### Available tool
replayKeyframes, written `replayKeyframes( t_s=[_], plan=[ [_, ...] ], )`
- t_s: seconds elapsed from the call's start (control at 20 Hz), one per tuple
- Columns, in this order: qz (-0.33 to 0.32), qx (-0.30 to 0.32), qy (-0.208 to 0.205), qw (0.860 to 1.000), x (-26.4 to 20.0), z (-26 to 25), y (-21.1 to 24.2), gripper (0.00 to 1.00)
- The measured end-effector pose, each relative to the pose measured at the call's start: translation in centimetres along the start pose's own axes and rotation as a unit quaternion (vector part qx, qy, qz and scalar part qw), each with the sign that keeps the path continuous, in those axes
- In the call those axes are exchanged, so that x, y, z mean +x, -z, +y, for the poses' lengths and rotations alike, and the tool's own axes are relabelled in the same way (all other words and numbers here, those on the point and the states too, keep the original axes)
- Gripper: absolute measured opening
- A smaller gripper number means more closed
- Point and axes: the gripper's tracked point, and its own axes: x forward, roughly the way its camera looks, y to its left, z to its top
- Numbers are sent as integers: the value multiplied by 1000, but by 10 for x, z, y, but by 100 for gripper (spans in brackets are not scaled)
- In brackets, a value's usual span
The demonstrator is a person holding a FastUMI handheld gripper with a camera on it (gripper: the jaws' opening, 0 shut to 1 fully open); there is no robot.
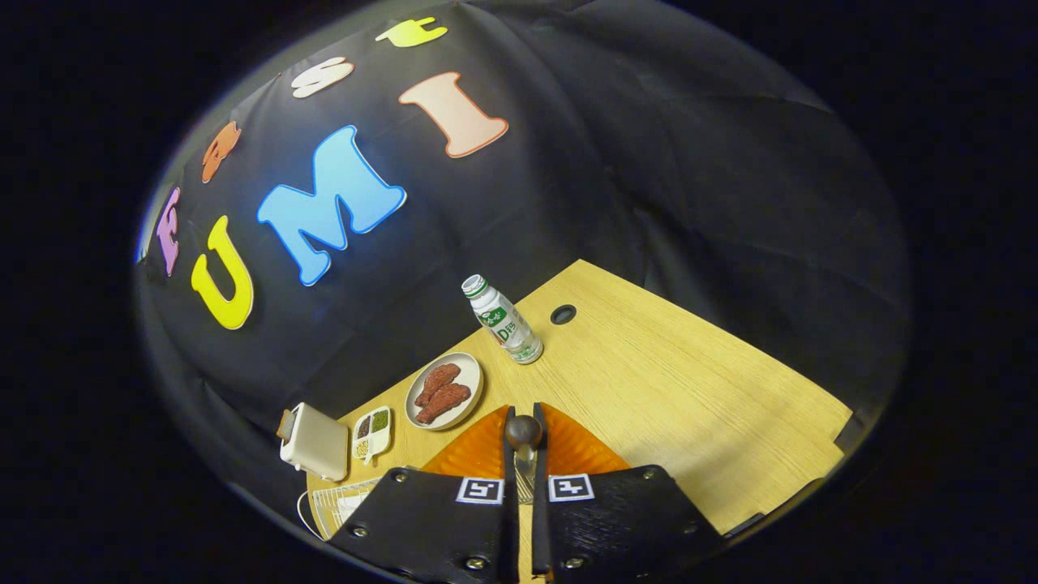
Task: Take the plate from the dish rack, then take the spoon from the basket and place it into the plate.
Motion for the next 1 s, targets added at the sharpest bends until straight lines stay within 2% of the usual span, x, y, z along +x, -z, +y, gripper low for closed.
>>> replayKeyframes(
  t_s=[0.2,0.4,0.7,1.0],
  plan=[
    [2,-31,-31,999,-30,29,-7,6],
    [26,-57,-78,995,-63,66,14,6],
    [80,-112,-142,980,-108,120,74,6],
    [129,-179,-189,957,-135,164,148,6]
  ],
)
